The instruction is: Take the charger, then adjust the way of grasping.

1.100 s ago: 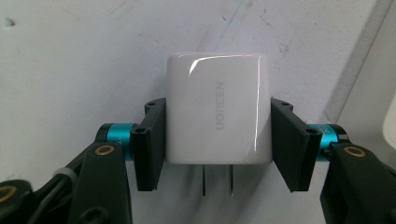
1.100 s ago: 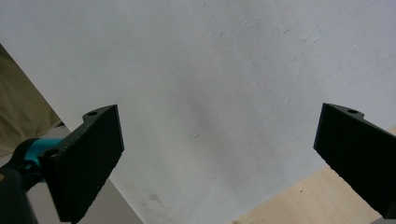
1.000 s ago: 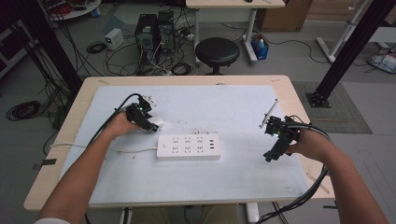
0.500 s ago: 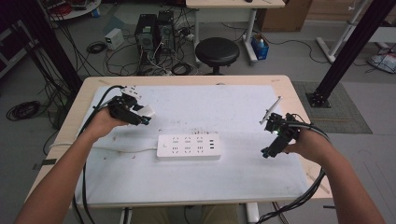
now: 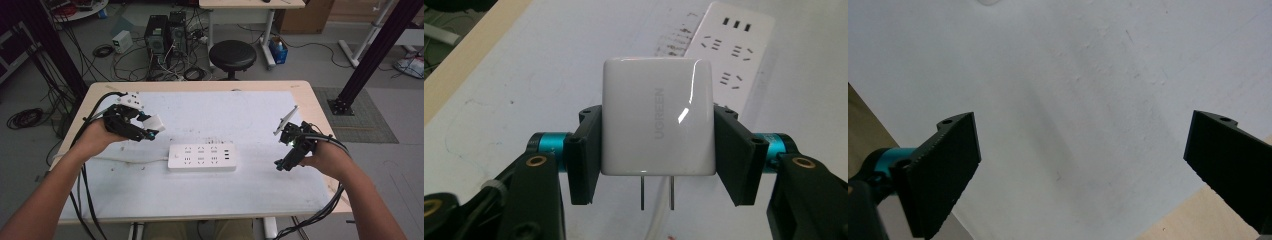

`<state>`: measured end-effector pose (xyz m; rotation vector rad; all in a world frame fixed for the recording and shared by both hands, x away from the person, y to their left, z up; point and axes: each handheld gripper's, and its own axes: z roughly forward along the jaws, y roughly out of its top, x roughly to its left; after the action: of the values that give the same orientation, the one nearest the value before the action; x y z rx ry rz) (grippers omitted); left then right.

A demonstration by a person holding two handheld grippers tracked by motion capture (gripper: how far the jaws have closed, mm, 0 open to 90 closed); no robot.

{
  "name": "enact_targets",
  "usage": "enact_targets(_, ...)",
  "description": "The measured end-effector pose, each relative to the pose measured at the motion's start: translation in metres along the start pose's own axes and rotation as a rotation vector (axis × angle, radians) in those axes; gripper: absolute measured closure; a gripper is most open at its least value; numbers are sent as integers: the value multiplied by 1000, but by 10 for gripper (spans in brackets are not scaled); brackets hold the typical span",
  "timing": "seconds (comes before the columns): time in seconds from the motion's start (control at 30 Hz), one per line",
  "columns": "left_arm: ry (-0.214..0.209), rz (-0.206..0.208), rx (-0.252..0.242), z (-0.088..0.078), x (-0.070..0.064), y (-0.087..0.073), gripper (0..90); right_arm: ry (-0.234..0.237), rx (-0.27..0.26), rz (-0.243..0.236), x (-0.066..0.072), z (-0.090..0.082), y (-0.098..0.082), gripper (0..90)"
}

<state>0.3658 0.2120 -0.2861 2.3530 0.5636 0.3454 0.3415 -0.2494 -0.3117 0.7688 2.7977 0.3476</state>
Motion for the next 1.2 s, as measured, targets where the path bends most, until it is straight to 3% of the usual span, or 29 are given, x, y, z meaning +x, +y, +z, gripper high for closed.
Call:
enact_targets(0.23, -13, 44, 7, -6, -15, -1, 424, -9, -26, 6, 3, 0, 4, 10)
enact_targets(0.47, -32, 76, 15, -7, -20, -2, 424, -15, -27, 10, 5, 0, 5, 11)
enact_targets(0.77, -78, 127, 0, 1, -26, 4, 424, -12, -95, 73, 10, -1, 4, 11)
enact_targets(0.93, -104, 154, -6, 11, -30, 6, 423, 9, -135, 128, 14, 1, 3, 10)
enact_targets(1.2, -128, 197, -28, 24, -44, 12, 424, 118, -257, 274, 16, 2, 6, 11)
